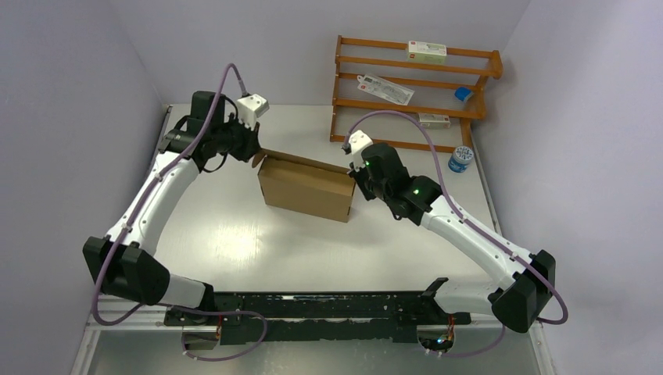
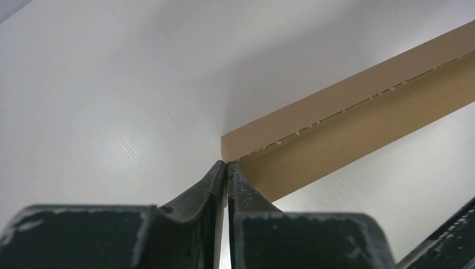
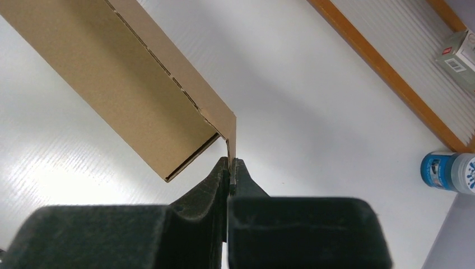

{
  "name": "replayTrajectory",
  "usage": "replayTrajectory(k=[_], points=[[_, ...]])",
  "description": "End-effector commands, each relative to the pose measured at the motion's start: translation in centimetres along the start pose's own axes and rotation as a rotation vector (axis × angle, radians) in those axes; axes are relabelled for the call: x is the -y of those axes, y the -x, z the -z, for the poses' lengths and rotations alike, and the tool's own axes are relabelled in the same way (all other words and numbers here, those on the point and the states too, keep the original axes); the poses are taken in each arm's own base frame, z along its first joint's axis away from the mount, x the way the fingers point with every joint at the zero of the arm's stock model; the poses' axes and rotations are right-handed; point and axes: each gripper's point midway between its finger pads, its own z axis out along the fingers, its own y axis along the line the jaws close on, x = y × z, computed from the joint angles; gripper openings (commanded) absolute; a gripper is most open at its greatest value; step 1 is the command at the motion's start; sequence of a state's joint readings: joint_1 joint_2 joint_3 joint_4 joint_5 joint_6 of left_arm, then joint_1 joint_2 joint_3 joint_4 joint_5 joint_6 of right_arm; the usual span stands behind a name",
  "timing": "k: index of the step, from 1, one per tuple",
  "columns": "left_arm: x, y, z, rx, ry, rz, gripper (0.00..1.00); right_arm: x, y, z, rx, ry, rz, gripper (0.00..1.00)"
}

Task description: Fold the paper box

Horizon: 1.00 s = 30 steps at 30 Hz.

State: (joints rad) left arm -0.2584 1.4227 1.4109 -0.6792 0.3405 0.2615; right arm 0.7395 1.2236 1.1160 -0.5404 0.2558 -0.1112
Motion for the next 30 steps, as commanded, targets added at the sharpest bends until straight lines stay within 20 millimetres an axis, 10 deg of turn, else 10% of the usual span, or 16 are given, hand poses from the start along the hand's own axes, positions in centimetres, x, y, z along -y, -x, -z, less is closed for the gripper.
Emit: replayTrajectory(k=[1,4,13,30], points=[[1.8,0.8,1.6,0.06,-0.049,0.085,0.1,-0.6,1.6,0.7,0.024,0.046,-0.062,0.0],[2.1,-0.2,1.8,0.029,-0.042,0.139,0.07,-1.3,1.5,0.5,-0.005,0.071,-0.086,0.0],[-2.3,-0.9,3.9,0.033,0.253,0.132,0.63,-1.1,1.2,0.1,0.008,0.055,-0.063,0.0],[-1.7,-3.6,4.1,-0.011,0.268,-0.066,0.65,0.5,1.6,0.6,0.064,-0.031,-0.052,0.0]])
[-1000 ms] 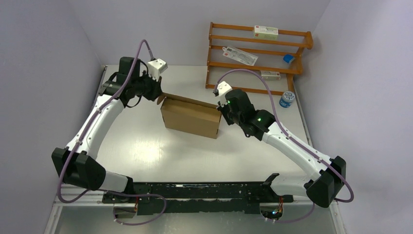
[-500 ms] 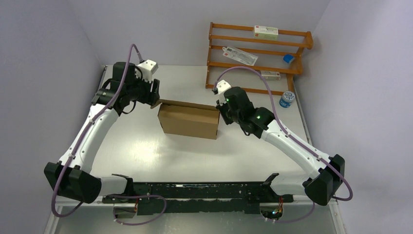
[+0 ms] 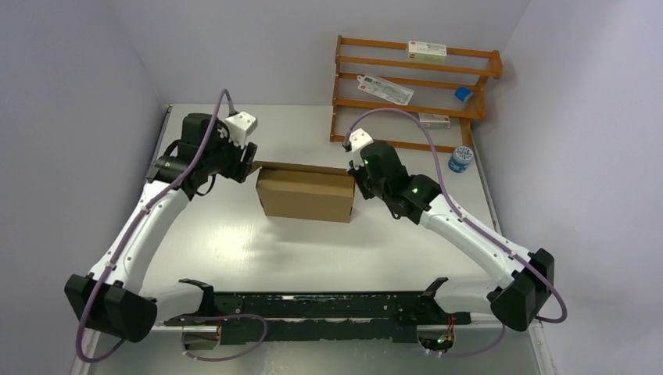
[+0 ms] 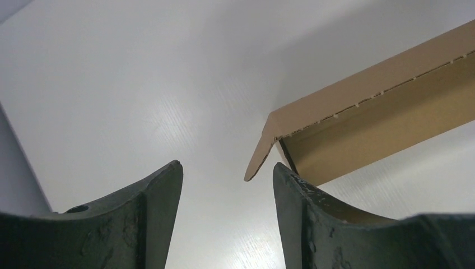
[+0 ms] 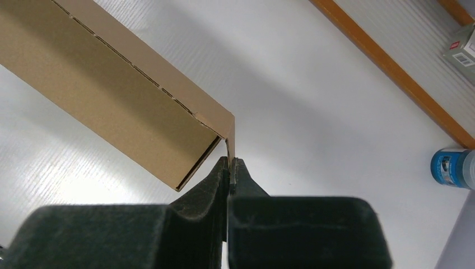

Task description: Fold the paper box

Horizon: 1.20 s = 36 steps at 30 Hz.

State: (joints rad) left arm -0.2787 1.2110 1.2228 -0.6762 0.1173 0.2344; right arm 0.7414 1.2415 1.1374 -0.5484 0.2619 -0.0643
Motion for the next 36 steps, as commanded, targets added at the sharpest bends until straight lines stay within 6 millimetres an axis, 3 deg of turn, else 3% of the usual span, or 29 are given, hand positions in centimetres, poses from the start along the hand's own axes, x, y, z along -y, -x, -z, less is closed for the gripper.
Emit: replayTrajectory(k=[1,9,15,19,23,29,36], points=[[-0.7,0.1,-0.3,0.017,0.059,-0.077,0.64,0.5,1.3,0.8,0.07,-0.018,-0.006,0.0],[1.2,-0.9,-2.1,-0.027,-0.041,-0.082,0.52,0.1,1.1,0.5,0.056,0.003,0.001,0.0],[1.6,-0.5,-2.0,-0.02,-0.052,-0.06,0.22,-0.1,1.7,0.8,0.074,0.014,-0.022,0.0],[2.8,0.3,-1.2,0.018,-0.1,-0.004,0.11,-0.4,1.9,0.7,0.064,0.019,-0.076,0.0],[4.0,0.6,-0.4,0.026,-0.149,0.085,0.07,-1.7,1.6,0.5,0.03,0.068,-0.163,0.0],[4.9,-0.9,-0.2,-0.011,-0.164,0.188,0.05,-3.0,1.5,0.4,-0.019,0.101,-0.278,0.0],[5.7,-1.2,0.1,-0.016,-0.186,0.252,0.05,-2.9,2.3,0.2,-0.039,0.063,-0.397,0.0]])
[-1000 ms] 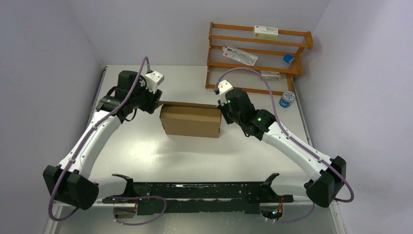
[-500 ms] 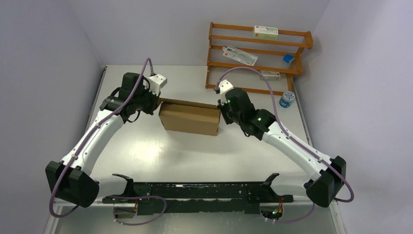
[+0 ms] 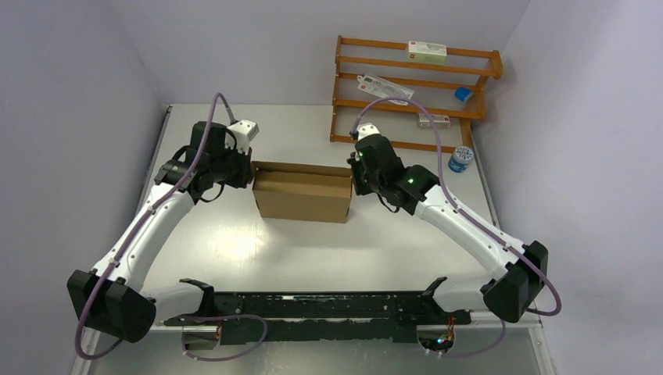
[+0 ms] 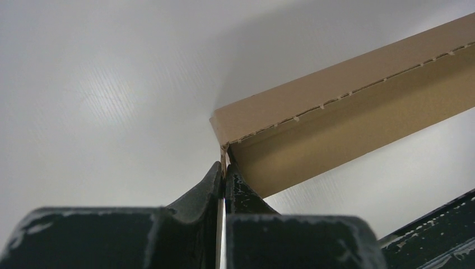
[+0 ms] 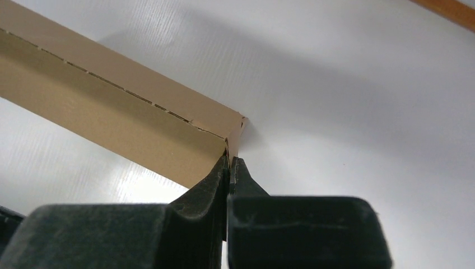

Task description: Fold the paper box

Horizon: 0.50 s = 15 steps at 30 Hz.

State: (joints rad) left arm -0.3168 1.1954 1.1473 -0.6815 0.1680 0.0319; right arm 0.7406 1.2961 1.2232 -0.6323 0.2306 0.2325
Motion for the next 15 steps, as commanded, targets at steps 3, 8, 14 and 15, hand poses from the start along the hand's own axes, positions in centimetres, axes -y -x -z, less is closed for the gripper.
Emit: replayTrajectory(k=[3,8,14,15], points=[[2.6,0.9,0.7,0.039,-0.102,0.082,0.05,-1.2,1.1,-0.2,-0.014,-0.008,-0.151,0.0],[2.9,0.8,0.8,0.032,-0.109,0.099,0.05,-1.4,0.7,-0.8,-0.041,-0.029,-0.215,0.0],[4.1,0.7,0.6,0.036,-0.116,0.094,0.05,-2.2,0.7,-0.9,-0.058,-0.014,-0.268,0.0],[4.4,0.7,0.5,0.036,-0.117,0.09,0.05,-2.2,0.7,-0.9,-0.06,-0.018,-0.272,0.0]])
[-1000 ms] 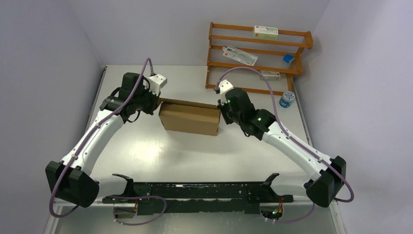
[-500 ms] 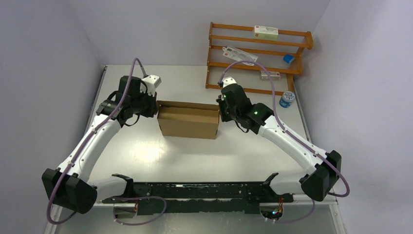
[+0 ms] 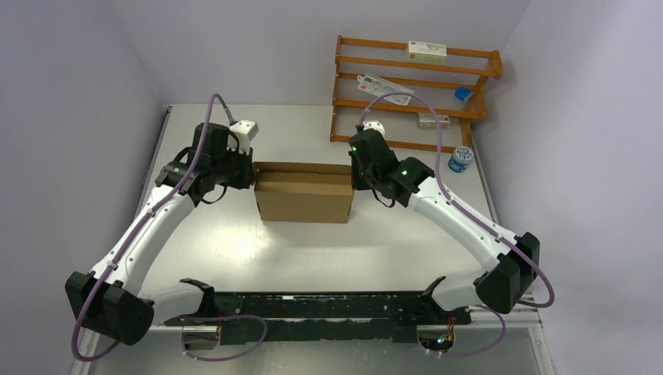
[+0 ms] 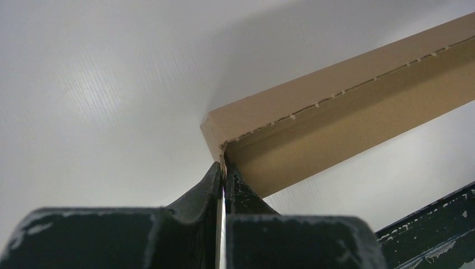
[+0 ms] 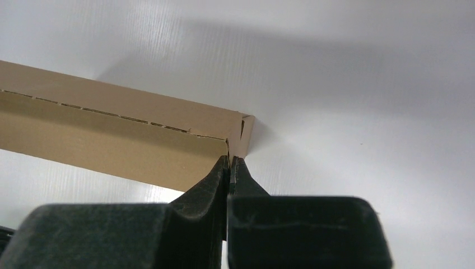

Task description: Fold the paper box

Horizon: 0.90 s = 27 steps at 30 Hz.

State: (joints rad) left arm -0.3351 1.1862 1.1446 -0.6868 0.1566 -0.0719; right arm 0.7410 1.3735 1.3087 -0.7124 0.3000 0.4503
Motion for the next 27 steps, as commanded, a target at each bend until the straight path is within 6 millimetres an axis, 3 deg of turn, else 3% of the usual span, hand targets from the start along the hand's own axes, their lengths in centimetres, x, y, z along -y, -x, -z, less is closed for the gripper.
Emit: replayTrajectory(k=[1,12,27], points=[[3.7,0.4,0.3,0.029,-0.114,-0.004,0.05,-2.3,-0.1,0.1,-0.028,0.064,-0.077,0.0],[4.5,0.3,0.1,0.022,-0.092,-0.022,0.05,-2.8,0.1,0.1,-0.052,0.068,-0.117,0.0],[4.2,0.1,0.0,0.034,-0.048,-0.032,0.05,-3.2,0.6,0.3,-0.09,0.08,-0.13,0.0]])
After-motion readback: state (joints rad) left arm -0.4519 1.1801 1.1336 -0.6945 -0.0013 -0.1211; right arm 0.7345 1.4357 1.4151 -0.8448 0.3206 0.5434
